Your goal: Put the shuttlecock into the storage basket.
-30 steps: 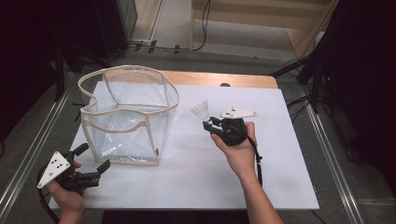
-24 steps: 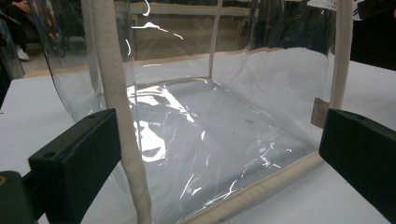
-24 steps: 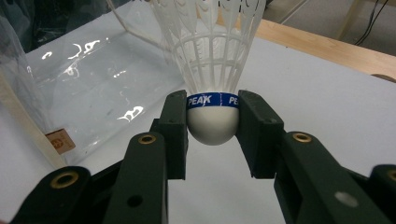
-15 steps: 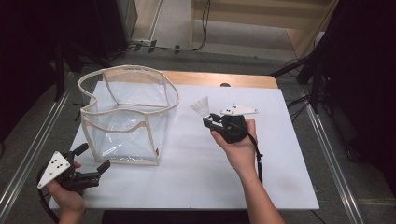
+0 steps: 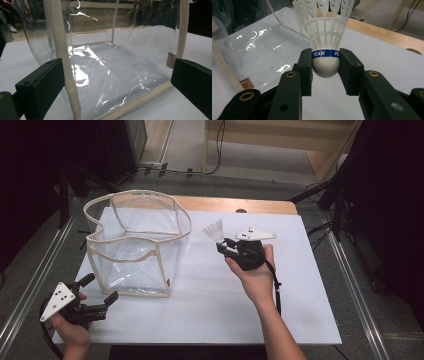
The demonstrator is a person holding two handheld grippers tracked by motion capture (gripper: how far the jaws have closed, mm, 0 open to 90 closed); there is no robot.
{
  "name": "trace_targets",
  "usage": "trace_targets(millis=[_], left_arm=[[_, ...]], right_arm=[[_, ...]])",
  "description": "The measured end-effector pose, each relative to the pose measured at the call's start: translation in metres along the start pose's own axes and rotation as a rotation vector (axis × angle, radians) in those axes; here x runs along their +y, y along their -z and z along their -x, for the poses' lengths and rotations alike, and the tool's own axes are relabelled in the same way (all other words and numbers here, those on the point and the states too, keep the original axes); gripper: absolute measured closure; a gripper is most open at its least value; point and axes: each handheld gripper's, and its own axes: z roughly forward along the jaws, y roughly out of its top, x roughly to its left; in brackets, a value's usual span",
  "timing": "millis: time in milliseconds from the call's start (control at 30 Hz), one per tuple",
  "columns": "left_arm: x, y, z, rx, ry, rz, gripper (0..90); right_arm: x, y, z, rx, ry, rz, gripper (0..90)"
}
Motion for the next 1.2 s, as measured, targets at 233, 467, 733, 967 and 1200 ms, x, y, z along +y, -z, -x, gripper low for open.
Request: trace_targets(millis=[233, 467, 733, 967, 1200], left_arm=[[0.0, 0.0, 0.0, 0.0, 0.0, 0.0, 0.0], [0.0, 0.0, 0.0, 0.0, 0.0, -0.001, 0.0], [0.0, 0.0, 0.0, -0.001, -0.001, -0.001, 0.0], [0.0, 0.0, 0.0, -0.002, -0.001, -0.001, 0.0], [0.0, 0.0, 0.0, -0.002, -0.001, -0.002, 0.0]], right_arm=[[0.006, 0.001, -0.002, -0.002, 0.007, 0.009, 63.0], [0.012, 0.001, -0.003, -0.004, 0.011, 0.015, 63.0], [0.019, 0.002, -0.005, -0.007, 0.015, 0.028, 63.0], [0.023, 0.002, -0.005, -0.009, 0.021, 0.038, 63.0], [0.027, 0.004, -0.006, -0.009, 0.019, 0.049, 63.0]])
